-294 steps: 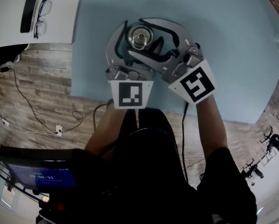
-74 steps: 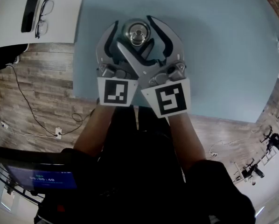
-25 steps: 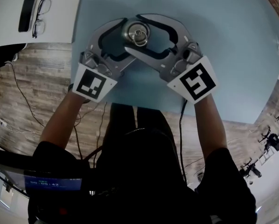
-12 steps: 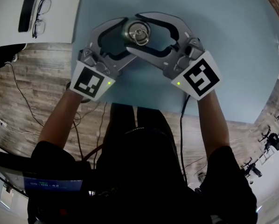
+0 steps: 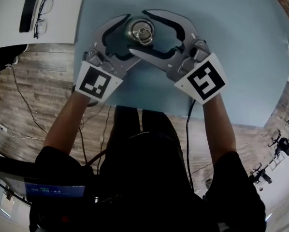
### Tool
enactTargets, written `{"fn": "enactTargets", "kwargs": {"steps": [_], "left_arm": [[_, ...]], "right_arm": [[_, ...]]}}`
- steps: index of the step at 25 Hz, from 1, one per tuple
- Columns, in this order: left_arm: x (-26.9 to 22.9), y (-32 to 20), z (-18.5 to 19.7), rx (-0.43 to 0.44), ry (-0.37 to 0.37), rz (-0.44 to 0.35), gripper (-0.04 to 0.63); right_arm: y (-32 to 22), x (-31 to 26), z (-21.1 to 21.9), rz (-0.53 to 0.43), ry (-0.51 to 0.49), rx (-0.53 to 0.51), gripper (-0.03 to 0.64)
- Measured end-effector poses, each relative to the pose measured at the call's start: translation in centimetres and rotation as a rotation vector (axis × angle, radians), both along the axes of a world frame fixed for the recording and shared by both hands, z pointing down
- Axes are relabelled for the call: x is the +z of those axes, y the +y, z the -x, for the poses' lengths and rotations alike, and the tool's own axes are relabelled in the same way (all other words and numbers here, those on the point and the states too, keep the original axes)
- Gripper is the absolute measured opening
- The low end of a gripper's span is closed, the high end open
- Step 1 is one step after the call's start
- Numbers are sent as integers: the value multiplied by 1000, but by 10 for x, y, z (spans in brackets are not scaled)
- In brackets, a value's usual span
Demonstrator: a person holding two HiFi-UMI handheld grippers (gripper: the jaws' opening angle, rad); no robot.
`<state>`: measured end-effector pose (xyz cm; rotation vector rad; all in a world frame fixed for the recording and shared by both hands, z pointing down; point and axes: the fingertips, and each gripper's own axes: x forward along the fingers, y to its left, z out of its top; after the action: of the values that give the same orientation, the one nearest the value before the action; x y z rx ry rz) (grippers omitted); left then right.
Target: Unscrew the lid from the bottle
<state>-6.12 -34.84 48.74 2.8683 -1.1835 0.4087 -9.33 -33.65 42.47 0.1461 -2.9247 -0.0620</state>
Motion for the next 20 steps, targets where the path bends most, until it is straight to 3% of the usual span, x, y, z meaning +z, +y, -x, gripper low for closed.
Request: {"fn": "enactTargets", "kwargs": {"steps": [8,15,20], "left_arm": [[-6,2,-3,-126,-15,-10,383],[-14,1,2,-269,27,-40,393],[-12,0,4,-354,7,-49,393]], "right_arm": [[-3,-17,-12,10,-66,216,318],[2,-16,-10,-2,-60,345,319],[-3,-9,-11,-15,-27,430,316]]}}
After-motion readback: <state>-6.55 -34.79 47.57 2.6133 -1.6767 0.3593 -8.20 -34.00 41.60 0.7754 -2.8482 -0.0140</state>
